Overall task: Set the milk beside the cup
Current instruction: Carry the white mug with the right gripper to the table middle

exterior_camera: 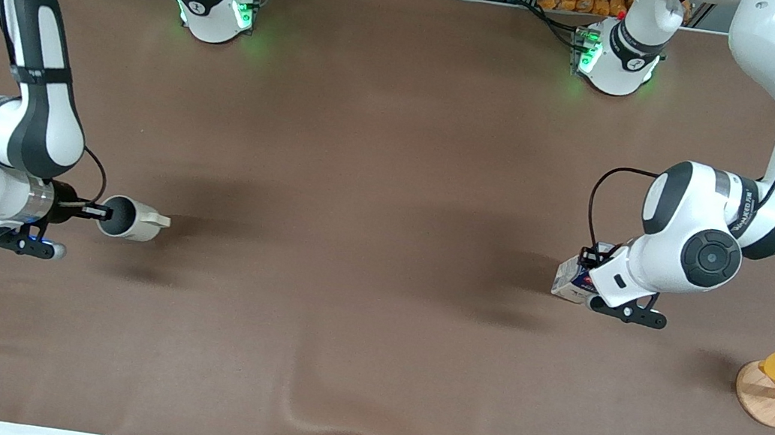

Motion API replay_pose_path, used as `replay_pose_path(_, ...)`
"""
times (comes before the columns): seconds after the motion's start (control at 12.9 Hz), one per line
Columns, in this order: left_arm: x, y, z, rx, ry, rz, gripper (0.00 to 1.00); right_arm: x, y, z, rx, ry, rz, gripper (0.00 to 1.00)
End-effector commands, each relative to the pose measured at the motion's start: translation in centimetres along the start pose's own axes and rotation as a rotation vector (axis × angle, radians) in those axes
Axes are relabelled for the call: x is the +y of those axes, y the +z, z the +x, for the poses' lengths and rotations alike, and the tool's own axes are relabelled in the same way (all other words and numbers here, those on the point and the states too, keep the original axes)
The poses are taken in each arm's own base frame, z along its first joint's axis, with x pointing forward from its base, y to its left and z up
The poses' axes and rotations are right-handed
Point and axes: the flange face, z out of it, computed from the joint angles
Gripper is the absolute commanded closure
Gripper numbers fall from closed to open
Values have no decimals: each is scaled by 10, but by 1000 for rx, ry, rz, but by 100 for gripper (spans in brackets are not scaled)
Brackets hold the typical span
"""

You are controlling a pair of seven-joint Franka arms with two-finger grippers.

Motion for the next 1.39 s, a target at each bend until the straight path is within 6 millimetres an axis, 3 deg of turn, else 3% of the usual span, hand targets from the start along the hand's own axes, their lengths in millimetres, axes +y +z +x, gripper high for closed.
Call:
replay_pose_path(0.0,-4,-8,0,19,22,17,100,-88,-23,-15,20,134,-8,100)
replay_pose_path(0.23,-9,-56,9,107,-10,1,100,-204,-42,-41,58,291,38,100)
replay_pose_path(0.31,-10,-63,10,119,-14,-1,100,-239,-39,-50,42,338,69,100)
replay_pose_path(0.46,-9,-73,12,140,-39,-12,100,-287,-26,-59,38,420,80,100)
replay_pose_path(0.62,-4,-74,11,140,-68,-13,100,-344,2,-73,36,479,55,100)
replay_pose_path(0.77,0,-73,12,138,-78,-13,100,-381,18,-77,75,536,89,100)
replay_pose_path(0.93,1,-73,11,138,-76,-14,100,-404,32,-83,112,562,133,100)
replay_pose_path(1.16,1,-72,11,137,-78,-14,100,-445,71,-99,150,585,175,100)
replay_pose_path(1.32,1,-72,11,137,-78,-14,100,-458,98,-105,158,581,176,100)
